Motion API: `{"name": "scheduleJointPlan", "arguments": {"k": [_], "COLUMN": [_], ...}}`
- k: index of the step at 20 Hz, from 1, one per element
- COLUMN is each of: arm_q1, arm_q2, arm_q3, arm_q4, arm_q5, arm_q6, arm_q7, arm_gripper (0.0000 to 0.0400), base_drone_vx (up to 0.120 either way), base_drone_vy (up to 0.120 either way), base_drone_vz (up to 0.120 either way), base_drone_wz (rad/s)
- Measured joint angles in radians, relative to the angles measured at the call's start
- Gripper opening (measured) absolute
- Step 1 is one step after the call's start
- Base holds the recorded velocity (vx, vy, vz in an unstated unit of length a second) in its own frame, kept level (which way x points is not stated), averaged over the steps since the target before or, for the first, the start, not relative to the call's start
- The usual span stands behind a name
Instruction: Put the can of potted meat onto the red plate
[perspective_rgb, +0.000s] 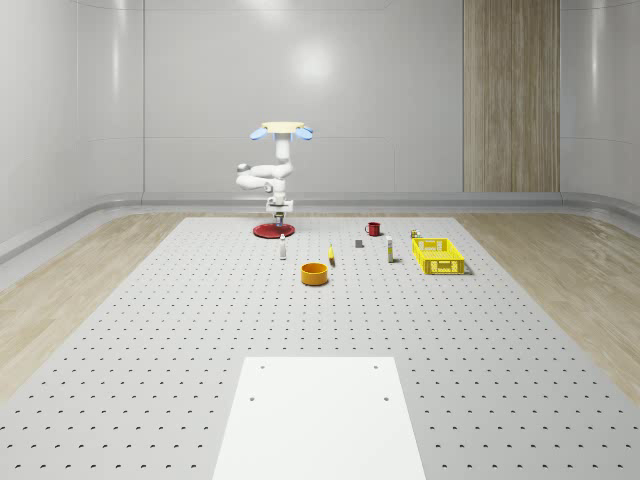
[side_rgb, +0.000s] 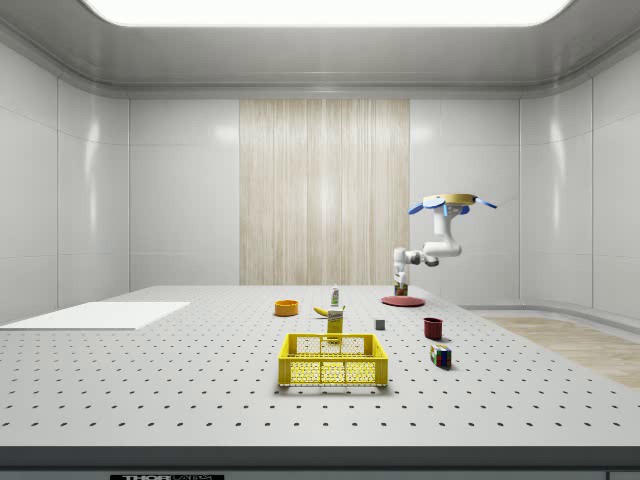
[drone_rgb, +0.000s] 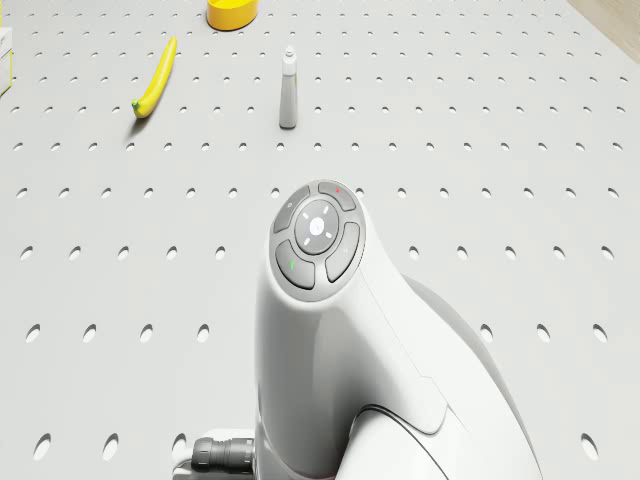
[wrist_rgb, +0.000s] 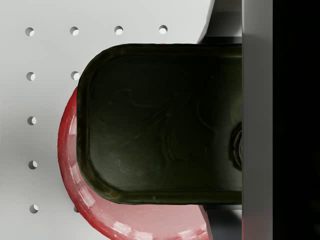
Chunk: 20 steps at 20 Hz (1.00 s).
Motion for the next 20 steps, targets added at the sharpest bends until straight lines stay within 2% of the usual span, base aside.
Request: {"name": "scheduleJointPlan", "arguments": {"k": [4, 9, 18, 20], "arm_q1": [-0.002, -0.004, -0.017, -0.02], "arm_q2": [-0.006, -0.013, -0.025, -0.026], "arm_q3": [0.001, -0.004, -0.1, -0.115], "arm_q4": [0.0, 0.002, 0.028, 0.032], "arm_q5": [0.002, 0.0, -0.087, -0.099], "arm_q6": [0.005, 0.014, 0.063, 0.071], "arm_q7": [0.001, 0.002, 0.001, -0.004], "arm_gripper": [0.0287, 0.0287, 0.0286, 0.033], "base_drone_vx": [0.0, 0.0, 0.0, 0.0], "base_drone_vy": [-0.12, 0.0, 0.0, 0.0], "base_drone_vz": [0.0, 0.0, 0.0, 0.0], "base_drone_wz": [0.0, 0.0, 0.0, 0.0]}}
